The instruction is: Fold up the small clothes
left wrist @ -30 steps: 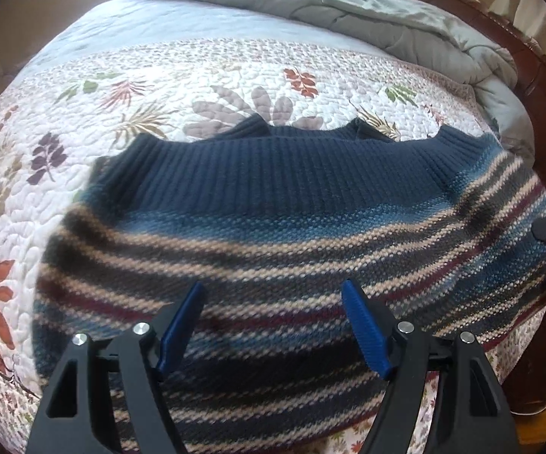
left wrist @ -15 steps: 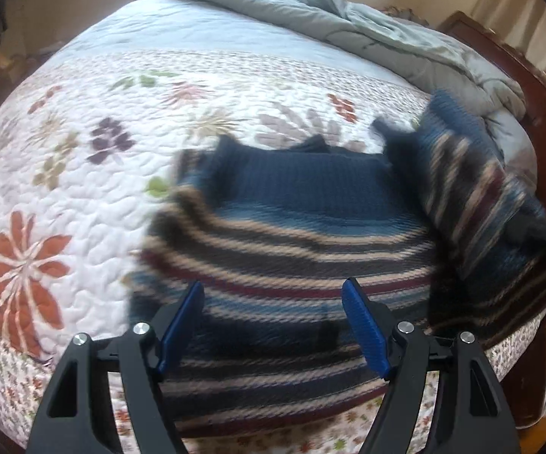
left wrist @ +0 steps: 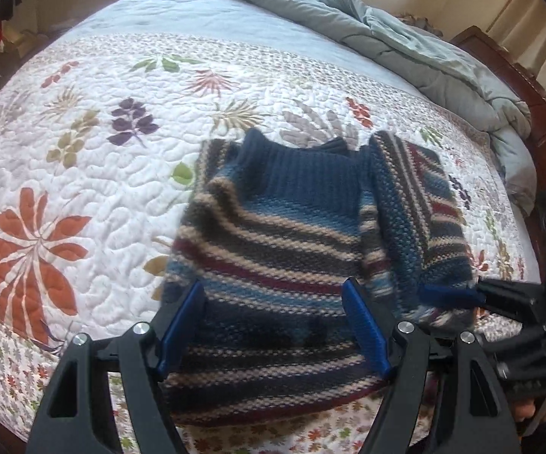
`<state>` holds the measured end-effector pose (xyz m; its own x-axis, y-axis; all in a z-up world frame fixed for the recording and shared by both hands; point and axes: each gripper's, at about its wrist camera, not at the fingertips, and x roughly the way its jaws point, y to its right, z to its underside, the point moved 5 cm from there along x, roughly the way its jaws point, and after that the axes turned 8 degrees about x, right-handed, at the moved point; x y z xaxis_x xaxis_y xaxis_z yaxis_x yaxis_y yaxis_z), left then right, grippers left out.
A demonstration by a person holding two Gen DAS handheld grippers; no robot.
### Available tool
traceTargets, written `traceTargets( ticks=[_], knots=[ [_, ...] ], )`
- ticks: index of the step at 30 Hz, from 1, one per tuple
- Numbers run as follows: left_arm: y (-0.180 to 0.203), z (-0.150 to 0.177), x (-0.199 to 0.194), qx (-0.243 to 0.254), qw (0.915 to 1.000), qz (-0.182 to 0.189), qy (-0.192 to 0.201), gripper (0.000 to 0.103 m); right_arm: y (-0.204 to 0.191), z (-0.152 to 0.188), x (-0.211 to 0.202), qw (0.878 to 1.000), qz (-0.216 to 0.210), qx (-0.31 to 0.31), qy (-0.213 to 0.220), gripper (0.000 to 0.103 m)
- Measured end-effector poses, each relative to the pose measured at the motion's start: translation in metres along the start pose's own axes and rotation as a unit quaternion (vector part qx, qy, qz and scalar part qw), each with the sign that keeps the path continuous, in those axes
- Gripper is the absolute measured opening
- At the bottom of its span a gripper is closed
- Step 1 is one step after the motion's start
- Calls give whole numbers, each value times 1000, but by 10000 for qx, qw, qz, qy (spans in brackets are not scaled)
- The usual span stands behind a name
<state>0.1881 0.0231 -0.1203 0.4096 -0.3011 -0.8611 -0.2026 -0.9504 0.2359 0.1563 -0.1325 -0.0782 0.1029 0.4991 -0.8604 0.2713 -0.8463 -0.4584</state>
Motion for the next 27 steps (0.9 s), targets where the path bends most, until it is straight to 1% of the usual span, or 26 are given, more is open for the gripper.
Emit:
traceTargets(
  ticks=[1,2,4,6,8,11,13,14,15,17,20,21,23,24,26,27],
  knots=[
    [4,-3,0,29,10000,44,-19,76,-1,3,-6,9999,-126,40,13,45],
    [9,-4,1,56,9999,90,-30,76,0,9,-17,9993,-353,106,33,42],
    [18,-9,3,102,9997,217,-83,76,4,18,-41,9977,-600,214,212,42],
    [29,-14,10,128,9992,322,-193,76,14,24,-59,9974,-503,320,398,42],
    [40,-17,21,117,9978,539,-374,76,30,33,-79,9964,-438,460,569,42],
    [51,-20,41,-102,9939,831,-722,76,56,45,-99,9941,-378,708,732,42],
    [56,-21,54,-313,9901,1029,-906,76,69,50,-103,9932,-315,801,784,42],
    [58,-21,60,-458,9868,1179,-1010,76,76,54,-105,9928,-284,843,798,42],
    [60,-21,64,-545,9854,1222,-1057,75,80,56,-106,9926,-279,868,803,42],
    [66,-24,67,-552,9854,1190,-1086,75,87,60,-103,9922,-271,901,823,42],
    [73,-24,67,-469,9873,1024,-1119,75,91,62,-97,9923,-288,861,838,42],
    [73,-25,66,-495,9873,1031,-1101,75,91,61,-94,9925,-304,844,836,42],
    [75,-26,60,-602,9854,1210,-1031,76,90,61,-90,9923,-335,849,843,42],
    [78,-27,60,-649,9822,1409,-1057,76,91,61,-89,9920,-348,874,837,42],
    [86,-26,64,-700,9762,1683,-1173,76,97,61,-85,9914,-345,958,818,42],
    [89,-26,68,-626,9774,1600,-1233,76,100,61,-83,9910,-344,1005,813,42]
  ],
)
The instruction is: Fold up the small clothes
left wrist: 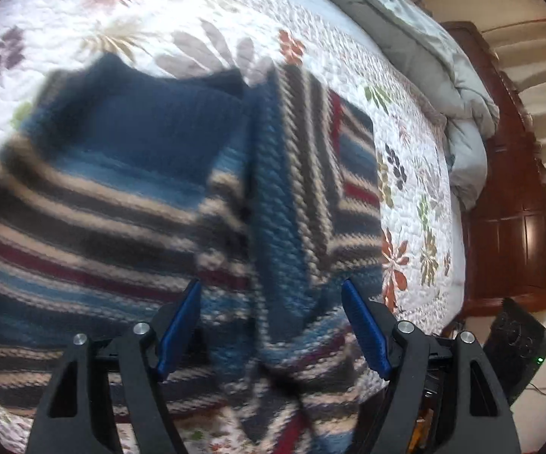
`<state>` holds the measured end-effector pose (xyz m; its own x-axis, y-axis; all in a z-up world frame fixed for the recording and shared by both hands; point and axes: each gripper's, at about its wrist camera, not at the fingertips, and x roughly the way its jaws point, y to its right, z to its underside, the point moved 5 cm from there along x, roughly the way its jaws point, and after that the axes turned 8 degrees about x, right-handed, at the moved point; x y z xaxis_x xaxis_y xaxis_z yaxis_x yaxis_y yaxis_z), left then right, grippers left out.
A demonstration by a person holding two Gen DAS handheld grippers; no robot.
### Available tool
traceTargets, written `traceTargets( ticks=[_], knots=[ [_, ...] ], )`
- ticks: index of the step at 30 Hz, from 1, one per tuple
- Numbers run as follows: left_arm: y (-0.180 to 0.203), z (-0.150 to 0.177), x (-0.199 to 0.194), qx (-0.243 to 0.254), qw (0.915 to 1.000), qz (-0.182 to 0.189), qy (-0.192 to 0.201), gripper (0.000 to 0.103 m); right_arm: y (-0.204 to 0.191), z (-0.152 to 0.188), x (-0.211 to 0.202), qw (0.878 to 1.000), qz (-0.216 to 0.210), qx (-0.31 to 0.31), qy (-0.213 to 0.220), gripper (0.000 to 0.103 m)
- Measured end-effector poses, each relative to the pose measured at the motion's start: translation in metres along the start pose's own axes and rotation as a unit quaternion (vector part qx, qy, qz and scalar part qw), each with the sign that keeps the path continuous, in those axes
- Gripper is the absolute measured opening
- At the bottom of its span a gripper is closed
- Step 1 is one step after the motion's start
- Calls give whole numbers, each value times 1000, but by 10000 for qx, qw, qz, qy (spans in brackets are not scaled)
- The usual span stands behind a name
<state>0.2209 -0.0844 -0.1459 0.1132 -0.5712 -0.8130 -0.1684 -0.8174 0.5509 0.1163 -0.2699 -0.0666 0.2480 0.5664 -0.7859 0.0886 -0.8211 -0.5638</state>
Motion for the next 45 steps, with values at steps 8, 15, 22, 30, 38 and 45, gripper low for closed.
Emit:
traceTargets(
  ticks=[8,15,22,30,38,45],
  knots=[
    [18,-5,26,328,9984,-452,-69,63,9,1,0,10000,79,35,7,42],
    [14,-8,8,125,9994,-232,207,24,10,1,1,9997,234,48,57,42],
    [13,-1,-65,301,9939,-69,1058,21,6,2,-3,9998,190,69,45,43],
    [-53,12,-127,-38,9880,-422,1483,21,-31,4,14,9996,10,-264,-69,44],
    [-146,33,-75,-859,9920,-255,884,23,-57,9,63,9977,237,-471,-429,44],
    [-150,40,-81,-670,9927,-277,966,34,-51,14,79,9967,405,-351,-610,46]
  ],
)
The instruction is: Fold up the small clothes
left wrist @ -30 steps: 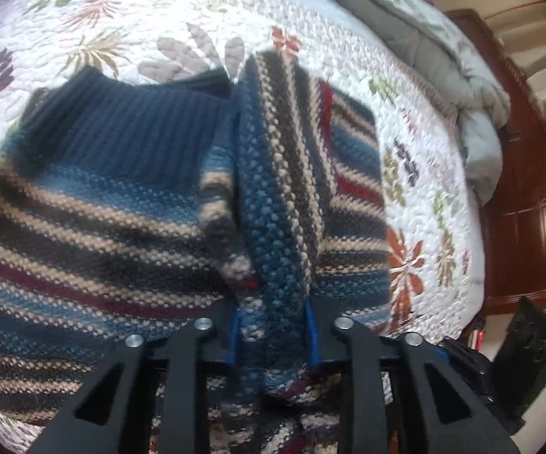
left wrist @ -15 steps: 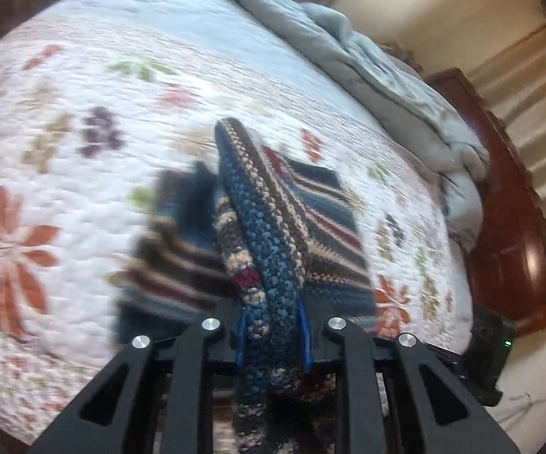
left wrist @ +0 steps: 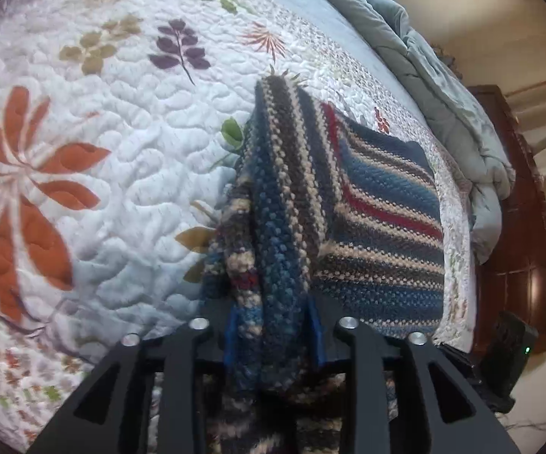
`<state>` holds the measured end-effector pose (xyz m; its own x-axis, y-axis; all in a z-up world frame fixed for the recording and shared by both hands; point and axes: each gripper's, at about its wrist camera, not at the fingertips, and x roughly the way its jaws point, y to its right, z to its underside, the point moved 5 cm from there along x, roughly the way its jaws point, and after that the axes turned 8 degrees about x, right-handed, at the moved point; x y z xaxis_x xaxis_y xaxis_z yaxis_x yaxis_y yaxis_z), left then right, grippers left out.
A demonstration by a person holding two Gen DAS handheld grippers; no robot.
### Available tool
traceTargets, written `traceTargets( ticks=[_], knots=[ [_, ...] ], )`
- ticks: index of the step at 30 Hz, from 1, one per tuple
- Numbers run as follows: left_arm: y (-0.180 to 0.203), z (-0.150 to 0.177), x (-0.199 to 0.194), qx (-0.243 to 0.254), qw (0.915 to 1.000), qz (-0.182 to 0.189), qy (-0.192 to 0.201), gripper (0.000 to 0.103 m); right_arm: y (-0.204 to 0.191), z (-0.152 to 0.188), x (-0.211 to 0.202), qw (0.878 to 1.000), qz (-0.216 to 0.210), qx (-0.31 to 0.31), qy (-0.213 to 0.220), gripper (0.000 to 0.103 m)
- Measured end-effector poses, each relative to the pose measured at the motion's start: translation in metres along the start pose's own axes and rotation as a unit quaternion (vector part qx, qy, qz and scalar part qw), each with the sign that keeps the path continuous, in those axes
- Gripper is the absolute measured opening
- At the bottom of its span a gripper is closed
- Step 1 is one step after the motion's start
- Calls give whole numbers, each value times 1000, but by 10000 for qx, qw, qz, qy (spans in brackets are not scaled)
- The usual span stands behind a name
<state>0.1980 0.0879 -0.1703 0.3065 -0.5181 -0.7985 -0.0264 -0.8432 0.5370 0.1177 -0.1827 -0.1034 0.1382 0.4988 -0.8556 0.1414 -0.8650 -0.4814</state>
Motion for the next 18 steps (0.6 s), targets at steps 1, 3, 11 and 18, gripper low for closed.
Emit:
traceTargets(
  ticks=[1,3,11,18],
  knots=[
    [1,1,-7,92,9999,-89,20,34,-1,0,-3,10000,-5,-7,31,46],
    [4,4,-26,317,9989,-328,113,36,-4,1,-8,9999,33,-74,110,49],
    [52,40,-80,1068,9903,-808,363,51,-24,9,-22,9986,169,-388,314,50],
    [42,65,-40,845,9917,-940,-251,51,-41,17,-23,9973,166,-605,374,54]
  ],
)
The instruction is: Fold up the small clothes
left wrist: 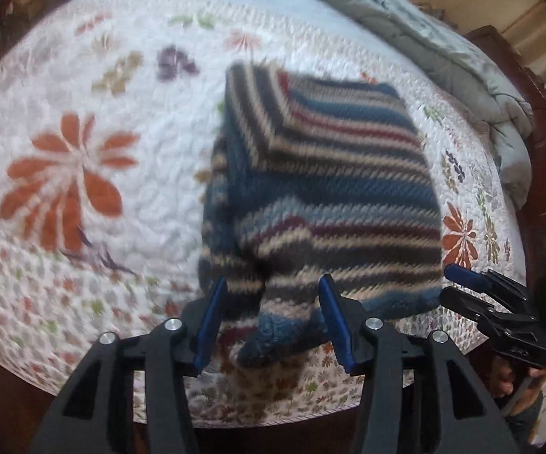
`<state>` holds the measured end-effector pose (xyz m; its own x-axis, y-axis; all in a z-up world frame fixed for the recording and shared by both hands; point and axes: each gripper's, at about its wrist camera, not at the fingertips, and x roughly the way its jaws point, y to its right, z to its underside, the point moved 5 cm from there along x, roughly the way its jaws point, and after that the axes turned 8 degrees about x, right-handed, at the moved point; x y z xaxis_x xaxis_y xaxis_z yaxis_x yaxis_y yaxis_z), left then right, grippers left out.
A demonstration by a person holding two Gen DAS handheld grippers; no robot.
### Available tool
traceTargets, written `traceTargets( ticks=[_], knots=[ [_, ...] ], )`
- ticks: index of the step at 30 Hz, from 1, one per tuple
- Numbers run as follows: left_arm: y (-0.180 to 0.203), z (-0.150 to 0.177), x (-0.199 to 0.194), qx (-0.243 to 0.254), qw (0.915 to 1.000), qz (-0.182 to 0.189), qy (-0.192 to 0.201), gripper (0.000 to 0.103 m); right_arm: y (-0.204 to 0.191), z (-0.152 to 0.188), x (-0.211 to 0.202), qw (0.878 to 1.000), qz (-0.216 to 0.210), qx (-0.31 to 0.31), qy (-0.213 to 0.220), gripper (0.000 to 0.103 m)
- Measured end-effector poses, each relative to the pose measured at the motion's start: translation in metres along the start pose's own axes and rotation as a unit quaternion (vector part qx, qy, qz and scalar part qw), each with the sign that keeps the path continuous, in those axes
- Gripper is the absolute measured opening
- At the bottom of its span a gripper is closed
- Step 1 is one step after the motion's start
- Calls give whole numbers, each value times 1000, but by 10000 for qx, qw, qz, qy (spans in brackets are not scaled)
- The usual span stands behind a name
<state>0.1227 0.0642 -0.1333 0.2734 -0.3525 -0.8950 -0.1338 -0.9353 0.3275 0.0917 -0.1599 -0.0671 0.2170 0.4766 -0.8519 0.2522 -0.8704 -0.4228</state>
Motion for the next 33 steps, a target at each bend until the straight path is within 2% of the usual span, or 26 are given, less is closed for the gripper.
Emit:
traceTargets(
  ticks=[2,3,4,5,7,10,14,17,20,22,24,27,29,31,32,33],
  knots=[
    [-5,3,16,-132,9997,11,-199,49,0,1,4,10000,-34,61,-63,55],
    [-9,3,22,-223,9994,101,-255,40,1,1,6,9999,-30,82,-82,55],
    [-12,4,27,-366,9984,282,-316,23,1,1,7,9999,-18,82,-78,55],
    [-16,5,30,-636,9957,540,-403,18,0,0,8,9999,-6,89,-71,55],
    [-24,6,25,-901,9930,682,-331,17,0,0,6,9999,-30,114,-33,56],
    [-36,6,11,-714,9970,297,-82,17,2,2,8,9999,-63,135,-55,57],
    [-49,13,35,-706,9970,69,-310,17,9,8,28,9994,98,172,-287,58],
    [-40,9,30,-493,9986,74,-195,22,14,10,33,9993,123,203,-291,58],
    [-36,6,13,-471,9988,162,-31,39,19,8,27,9993,-11,279,-260,59],
    [-42,2,0,-490,9986,82,181,54,22,7,23,9992,-68,315,-241,62],
    [-47,-7,-10,-486,9981,31,372,57,26,5,22,9989,-149,384,-223,71],
    [-54,-19,-2,-551,9979,104,335,57,30,4,29,9976,-316,505,-350,72],
    [-55,-26,12,-611,9978,198,161,56,33,5,42,9961,-406,597,-498,72],
    [-50,-31,23,-598,9979,245,91,56,36,5,52,9927,-615,789,-672,68],
    [-49,-34,27,-585,9982,129,77,56,39,5,57,9908,-701,894,-733,55],
    [-48,-37,31,-558,9984,43,45,56,43,5,60,9897,-725,973,-764,35]
  ],
)
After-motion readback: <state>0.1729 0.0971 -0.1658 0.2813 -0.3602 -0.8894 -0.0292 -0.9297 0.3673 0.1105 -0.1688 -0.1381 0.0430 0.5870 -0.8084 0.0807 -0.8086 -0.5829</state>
